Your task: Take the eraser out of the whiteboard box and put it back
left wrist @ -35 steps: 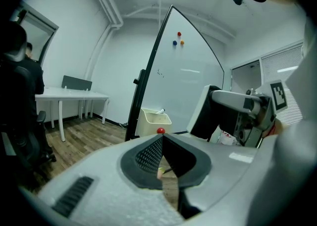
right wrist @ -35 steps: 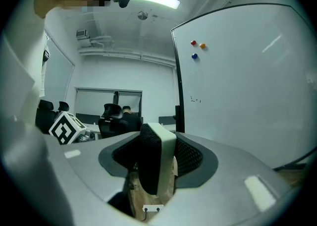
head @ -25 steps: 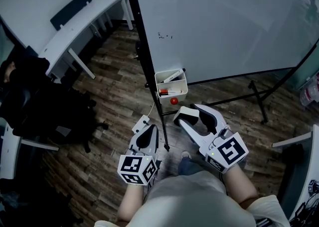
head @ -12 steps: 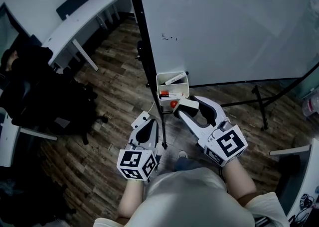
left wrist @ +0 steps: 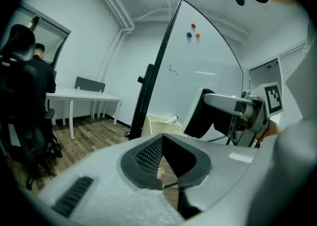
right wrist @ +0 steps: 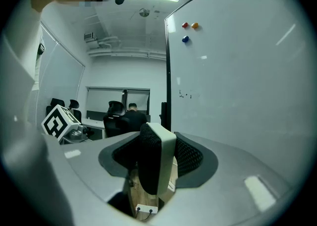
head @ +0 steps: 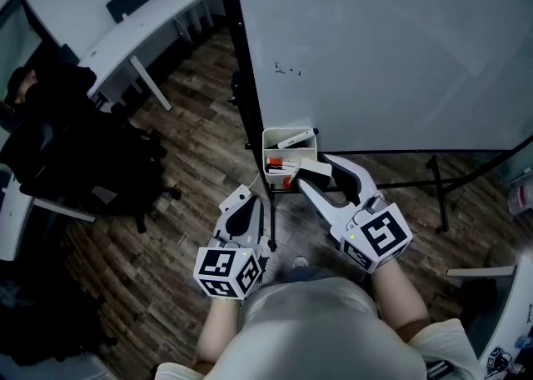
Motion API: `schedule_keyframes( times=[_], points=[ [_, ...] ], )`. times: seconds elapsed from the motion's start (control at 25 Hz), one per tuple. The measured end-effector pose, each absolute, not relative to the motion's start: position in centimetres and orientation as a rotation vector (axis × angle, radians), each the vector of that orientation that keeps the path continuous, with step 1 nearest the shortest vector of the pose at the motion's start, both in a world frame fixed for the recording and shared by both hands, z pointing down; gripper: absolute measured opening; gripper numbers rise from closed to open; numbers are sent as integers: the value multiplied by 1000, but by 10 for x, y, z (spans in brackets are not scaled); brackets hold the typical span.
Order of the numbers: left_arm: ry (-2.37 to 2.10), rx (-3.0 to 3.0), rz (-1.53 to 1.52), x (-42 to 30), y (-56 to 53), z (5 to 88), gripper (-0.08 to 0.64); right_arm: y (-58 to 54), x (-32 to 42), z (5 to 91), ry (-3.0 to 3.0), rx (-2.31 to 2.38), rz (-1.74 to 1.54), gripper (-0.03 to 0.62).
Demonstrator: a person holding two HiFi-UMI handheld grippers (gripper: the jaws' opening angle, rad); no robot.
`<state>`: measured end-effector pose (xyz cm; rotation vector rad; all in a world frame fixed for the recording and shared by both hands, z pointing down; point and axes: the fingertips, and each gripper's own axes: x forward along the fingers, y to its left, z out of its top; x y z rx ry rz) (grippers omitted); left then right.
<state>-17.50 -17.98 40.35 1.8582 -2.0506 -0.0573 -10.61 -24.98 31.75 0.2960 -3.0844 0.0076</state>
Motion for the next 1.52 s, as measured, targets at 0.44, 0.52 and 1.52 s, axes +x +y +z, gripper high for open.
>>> schedule_keyframes(
  times=[0.44,0.52,1.52],
  points=[
    [-2106,1799,-61,-183,-203,406,3,-280,-120,324,-3088,212,8,209],
    [-2114,1790,-60,-186,-207,408,3,-285,-123,327,-3087,198,10,209],
    [-2145,1742,-51,-204,-238,417,3,-308,-148,366,-3022,61,63,210]
  ],
)
